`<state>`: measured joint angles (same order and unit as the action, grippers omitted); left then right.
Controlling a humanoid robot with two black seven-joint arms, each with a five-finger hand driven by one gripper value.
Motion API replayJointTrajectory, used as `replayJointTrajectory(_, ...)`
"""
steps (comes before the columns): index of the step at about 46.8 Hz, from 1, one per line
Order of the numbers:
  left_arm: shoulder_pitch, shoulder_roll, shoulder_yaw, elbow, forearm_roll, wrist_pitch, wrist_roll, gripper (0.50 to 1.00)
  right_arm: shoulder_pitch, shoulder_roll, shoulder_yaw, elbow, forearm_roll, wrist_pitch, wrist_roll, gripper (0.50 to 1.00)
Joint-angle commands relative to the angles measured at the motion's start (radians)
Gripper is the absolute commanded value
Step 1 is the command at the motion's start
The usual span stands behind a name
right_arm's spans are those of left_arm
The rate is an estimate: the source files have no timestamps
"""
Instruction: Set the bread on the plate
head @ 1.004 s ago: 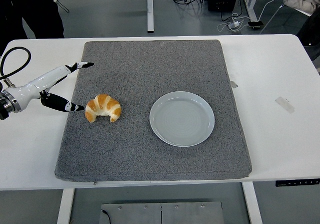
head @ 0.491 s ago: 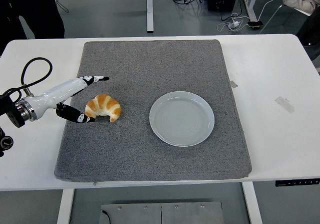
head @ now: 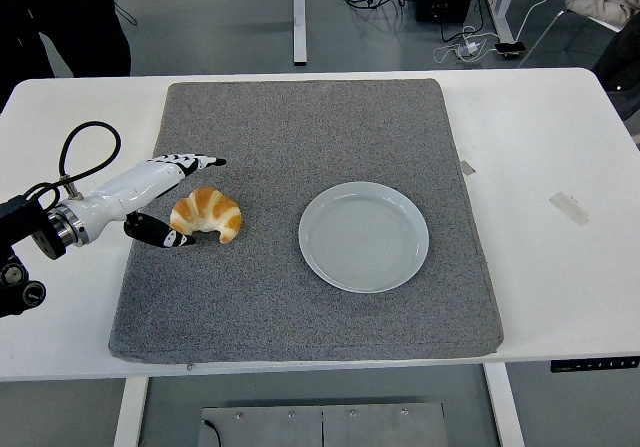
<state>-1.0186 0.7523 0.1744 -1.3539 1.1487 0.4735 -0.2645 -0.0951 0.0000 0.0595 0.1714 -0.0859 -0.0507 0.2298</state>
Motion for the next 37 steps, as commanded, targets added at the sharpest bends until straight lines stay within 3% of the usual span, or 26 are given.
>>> replayJointTrajectory(1,0.0,-0.007,0.0,0.013,0.002,0.005,0.001,0.974,0.0,0.0,0.0,0.0,0.0,0.0,0.0,1.0)
replayJointTrajectory(30,0.014,-0.154,0.022,0.179,0.028,0.025,0.001,0.969,0.0,0.0,0.0,0.0,0.0,0.0,0.0,1.0)
replayJointTrajectory(37,0.015,-0.174,0.033,0.208,0.028,0.025,0.002,0.915,0.0,0.0,-0.001,0.0,0.0,0.0,0.0,1.0)
